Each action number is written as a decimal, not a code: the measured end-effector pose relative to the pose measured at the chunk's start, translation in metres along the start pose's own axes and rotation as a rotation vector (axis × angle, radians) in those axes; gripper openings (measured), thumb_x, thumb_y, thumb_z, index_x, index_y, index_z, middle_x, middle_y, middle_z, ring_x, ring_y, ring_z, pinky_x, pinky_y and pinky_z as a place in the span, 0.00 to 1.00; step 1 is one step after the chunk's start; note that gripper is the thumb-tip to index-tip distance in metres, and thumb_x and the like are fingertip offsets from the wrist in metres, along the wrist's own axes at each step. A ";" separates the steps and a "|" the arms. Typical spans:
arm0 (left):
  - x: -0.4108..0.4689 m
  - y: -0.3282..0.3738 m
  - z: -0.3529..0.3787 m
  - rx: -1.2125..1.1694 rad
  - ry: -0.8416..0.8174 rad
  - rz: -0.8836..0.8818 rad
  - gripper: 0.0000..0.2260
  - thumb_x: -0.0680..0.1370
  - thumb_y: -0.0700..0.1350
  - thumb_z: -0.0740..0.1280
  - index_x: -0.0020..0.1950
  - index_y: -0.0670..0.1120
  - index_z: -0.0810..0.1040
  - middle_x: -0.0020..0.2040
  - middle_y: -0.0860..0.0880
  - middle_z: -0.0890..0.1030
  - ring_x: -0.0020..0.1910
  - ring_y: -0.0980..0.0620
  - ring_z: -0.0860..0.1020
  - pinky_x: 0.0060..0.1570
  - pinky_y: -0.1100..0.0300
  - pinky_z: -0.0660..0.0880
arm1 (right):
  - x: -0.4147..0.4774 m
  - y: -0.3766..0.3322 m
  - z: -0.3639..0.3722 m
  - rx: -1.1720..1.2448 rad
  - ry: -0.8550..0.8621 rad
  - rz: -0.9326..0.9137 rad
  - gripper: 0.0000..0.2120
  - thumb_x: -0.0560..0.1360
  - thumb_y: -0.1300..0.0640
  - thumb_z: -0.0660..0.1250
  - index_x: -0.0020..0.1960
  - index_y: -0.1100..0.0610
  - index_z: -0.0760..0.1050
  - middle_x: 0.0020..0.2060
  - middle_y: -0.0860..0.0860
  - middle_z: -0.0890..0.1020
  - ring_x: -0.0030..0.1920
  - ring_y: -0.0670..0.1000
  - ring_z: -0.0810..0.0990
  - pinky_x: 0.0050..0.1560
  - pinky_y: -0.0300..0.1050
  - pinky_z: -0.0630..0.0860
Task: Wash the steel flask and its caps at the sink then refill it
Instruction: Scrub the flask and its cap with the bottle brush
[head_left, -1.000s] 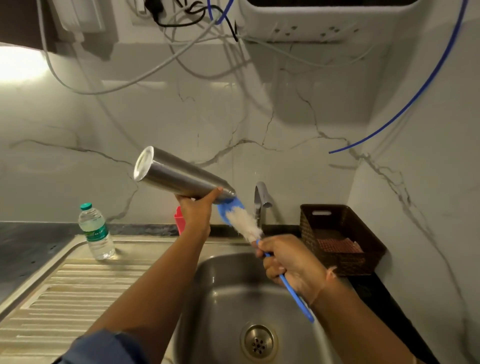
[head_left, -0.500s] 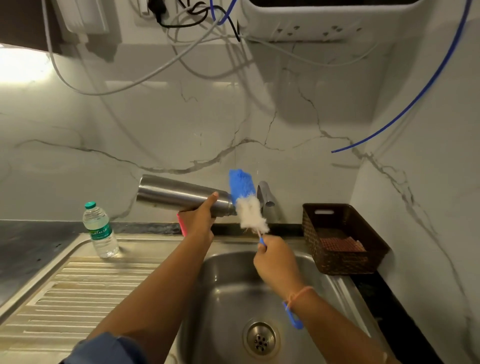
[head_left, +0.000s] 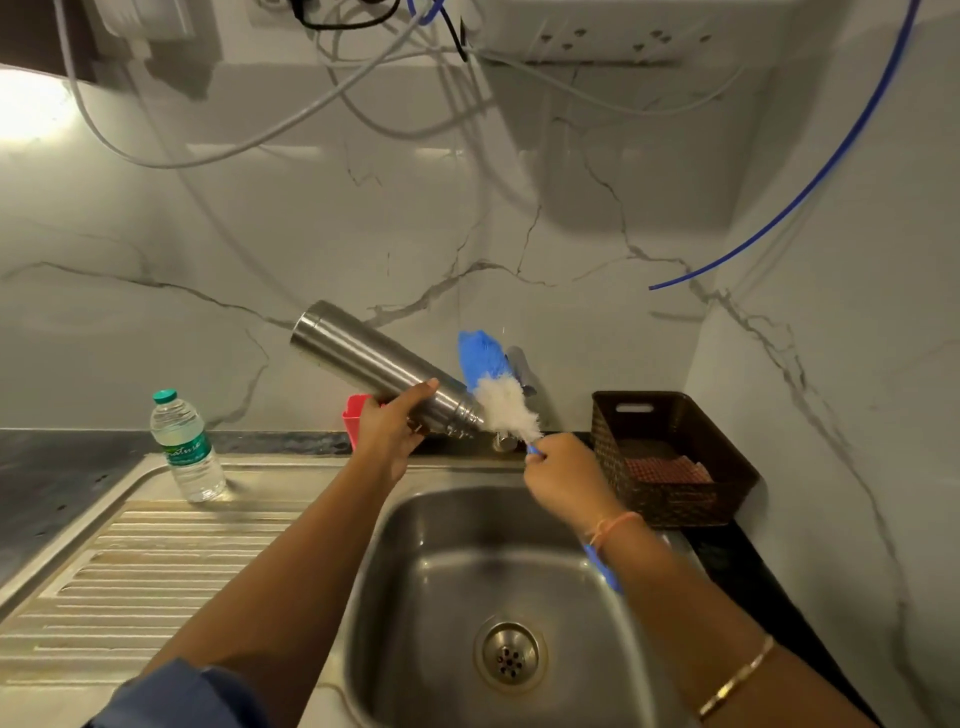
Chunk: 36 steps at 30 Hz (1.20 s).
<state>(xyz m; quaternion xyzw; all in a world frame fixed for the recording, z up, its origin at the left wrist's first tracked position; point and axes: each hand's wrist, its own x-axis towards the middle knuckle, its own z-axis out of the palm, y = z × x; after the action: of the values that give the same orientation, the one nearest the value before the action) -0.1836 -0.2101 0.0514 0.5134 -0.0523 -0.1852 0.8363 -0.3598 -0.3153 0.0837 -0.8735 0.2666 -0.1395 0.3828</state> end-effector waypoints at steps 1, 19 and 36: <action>-0.004 0.002 -0.001 -0.008 -0.060 -0.021 0.26 0.70 0.41 0.74 0.64 0.45 0.69 0.59 0.44 0.78 0.56 0.45 0.79 0.54 0.49 0.78 | 0.005 0.004 -0.005 0.045 -0.031 0.020 0.15 0.76 0.64 0.59 0.31 0.56 0.68 0.28 0.52 0.70 0.27 0.48 0.68 0.24 0.34 0.61; -0.001 0.022 -0.017 0.012 0.106 0.053 0.29 0.72 0.42 0.73 0.69 0.49 0.64 0.59 0.47 0.76 0.53 0.49 0.77 0.49 0.53 0.75 | -0.009 0.022 0.007 0.109 0.025 0.047 0.09 0.78 0.61 0.58 0.43 0.59 0.75 0.29 0.50 0.71 0.29 0.47 0.69 0.26 0.38 0.63; -0.017 0.024 -0.034 0.284 -0.135 -0.171 0.23 0.74 0.45 0.69 0.67 0.42 0.68 0.52 0.43 0.77 0.48 0.46 0.78 0.41 0.55 0.75 | -0.020 0.035 0.044 0.001 0.190 -0.451 0.16 0.78 0.61 0.61 0.65 0.61 0.74 0.51 0.56 0.80 0.45 0.47 0.77 0.45 0.33 0.74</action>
<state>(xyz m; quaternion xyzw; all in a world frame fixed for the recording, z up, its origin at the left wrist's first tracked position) -0.1842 -0.1653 0.0579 0.6155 -0.0899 -0.2803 0.7311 -0.3688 -0.2974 0.0279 -0.8937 0.0997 -0.3030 0.3155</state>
